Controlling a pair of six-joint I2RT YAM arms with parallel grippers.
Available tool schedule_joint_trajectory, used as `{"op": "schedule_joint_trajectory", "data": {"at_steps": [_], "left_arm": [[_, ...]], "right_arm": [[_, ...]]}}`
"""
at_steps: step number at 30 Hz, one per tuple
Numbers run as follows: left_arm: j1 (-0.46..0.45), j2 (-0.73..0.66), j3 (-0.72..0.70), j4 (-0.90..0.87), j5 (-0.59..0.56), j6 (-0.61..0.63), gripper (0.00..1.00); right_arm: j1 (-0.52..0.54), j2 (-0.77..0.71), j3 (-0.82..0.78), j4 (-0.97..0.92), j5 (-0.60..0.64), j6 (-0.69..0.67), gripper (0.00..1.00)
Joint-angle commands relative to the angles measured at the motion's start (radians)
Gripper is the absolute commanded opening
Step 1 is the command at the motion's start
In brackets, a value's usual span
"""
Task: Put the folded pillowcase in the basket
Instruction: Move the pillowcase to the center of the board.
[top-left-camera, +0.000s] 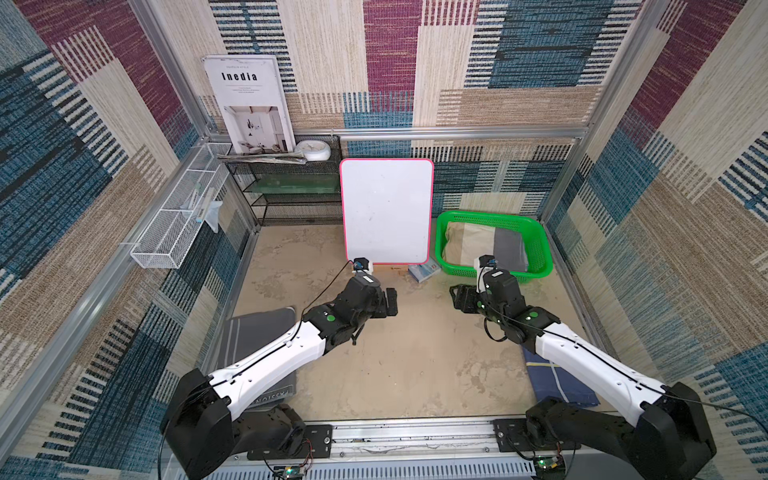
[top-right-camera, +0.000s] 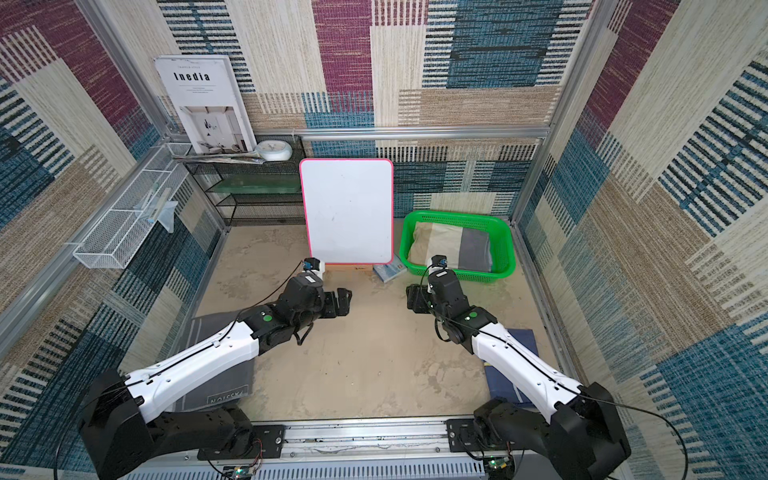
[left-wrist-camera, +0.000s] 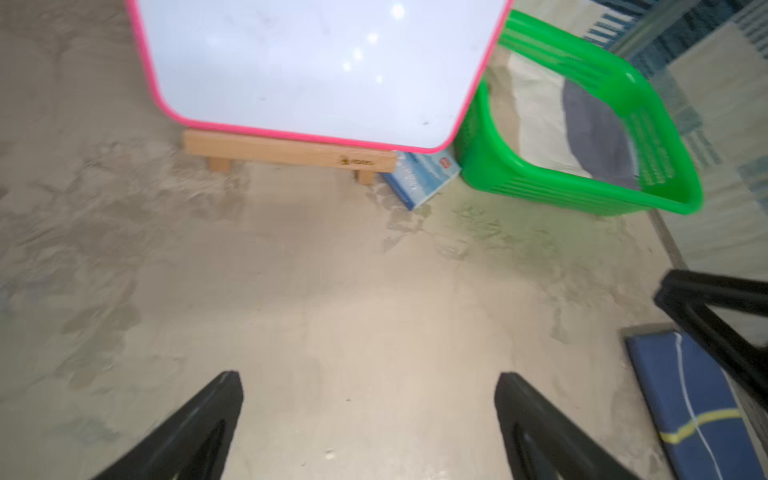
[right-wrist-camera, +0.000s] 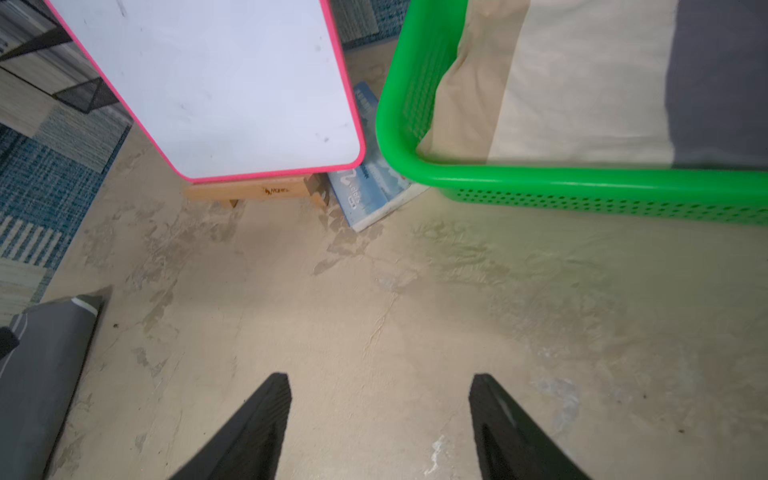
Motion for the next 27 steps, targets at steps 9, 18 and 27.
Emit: {"op": "schedule_joint_trajectory", "data": {"at_steps": [9, 18, 27], "left_arm": [[0.488, -0.166, -0.123, -0.236, -0.039, -0.107, 0.99], [0.753, -0.118, -0.244, -0.208, 0.059, -0.21, 0.99], [0.823, -0.084, -0.302, -0.169, 0.056, -0.252, 0.99]], "right_arm": [[0.164, 0.154, 0.127, -0.023, 0.093, 0.056, 0.73], [0.233, 0.243, 0.207, -0.059, 0.129, 0.072, 0.74], [0.266, 0.285, 0.244, -0.075, 0.151, 0.079, 0.74]]}}
